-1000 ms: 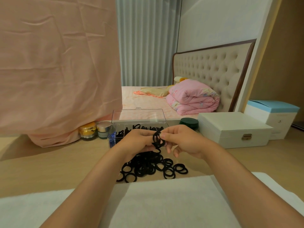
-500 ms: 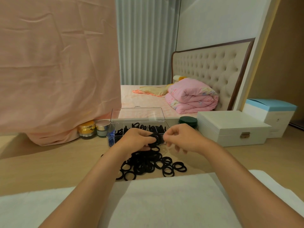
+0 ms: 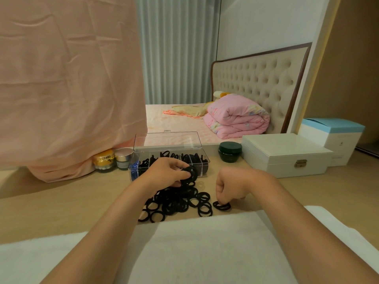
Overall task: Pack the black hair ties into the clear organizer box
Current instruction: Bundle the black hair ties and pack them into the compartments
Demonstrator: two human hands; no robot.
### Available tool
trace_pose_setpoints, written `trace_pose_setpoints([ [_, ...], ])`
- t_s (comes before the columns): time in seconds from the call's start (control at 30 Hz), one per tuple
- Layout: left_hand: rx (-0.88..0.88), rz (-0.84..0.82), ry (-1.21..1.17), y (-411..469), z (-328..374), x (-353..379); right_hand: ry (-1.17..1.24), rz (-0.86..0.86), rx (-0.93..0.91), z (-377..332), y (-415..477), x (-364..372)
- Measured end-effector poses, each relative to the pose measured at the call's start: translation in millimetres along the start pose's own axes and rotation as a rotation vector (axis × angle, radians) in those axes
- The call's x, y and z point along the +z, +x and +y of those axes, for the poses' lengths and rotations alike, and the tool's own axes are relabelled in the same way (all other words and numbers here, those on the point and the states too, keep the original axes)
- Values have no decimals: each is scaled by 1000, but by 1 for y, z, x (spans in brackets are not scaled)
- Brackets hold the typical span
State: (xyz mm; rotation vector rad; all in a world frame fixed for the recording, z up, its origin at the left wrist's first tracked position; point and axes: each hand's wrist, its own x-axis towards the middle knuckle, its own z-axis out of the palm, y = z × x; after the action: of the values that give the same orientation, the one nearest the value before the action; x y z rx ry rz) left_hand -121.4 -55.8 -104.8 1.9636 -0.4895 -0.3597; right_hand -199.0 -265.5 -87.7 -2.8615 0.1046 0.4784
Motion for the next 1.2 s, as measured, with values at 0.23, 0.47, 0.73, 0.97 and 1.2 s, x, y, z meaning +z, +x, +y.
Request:
trace_pose_setpoints([
  [0.23, 20, 30, 16, -2, 2, 2, 304, -23, -110, -2, -7, -8],
  [0.47, -6, -81, -174, 0, 0, 1, 797, 284, -275, -26, -4, -4],
  [0.73, -67, -208, -455, -4, 8, -3, 832, 557, -109, -34, 14, 7],
  [0.97, 16, -141, -321, -1, 6, -5, 889, 568, -121, -35, 10, 5],
  [1.2, 96, -97, -351, 4, 11, -14, 1207, 266, -264, -32, 10, -2],
])
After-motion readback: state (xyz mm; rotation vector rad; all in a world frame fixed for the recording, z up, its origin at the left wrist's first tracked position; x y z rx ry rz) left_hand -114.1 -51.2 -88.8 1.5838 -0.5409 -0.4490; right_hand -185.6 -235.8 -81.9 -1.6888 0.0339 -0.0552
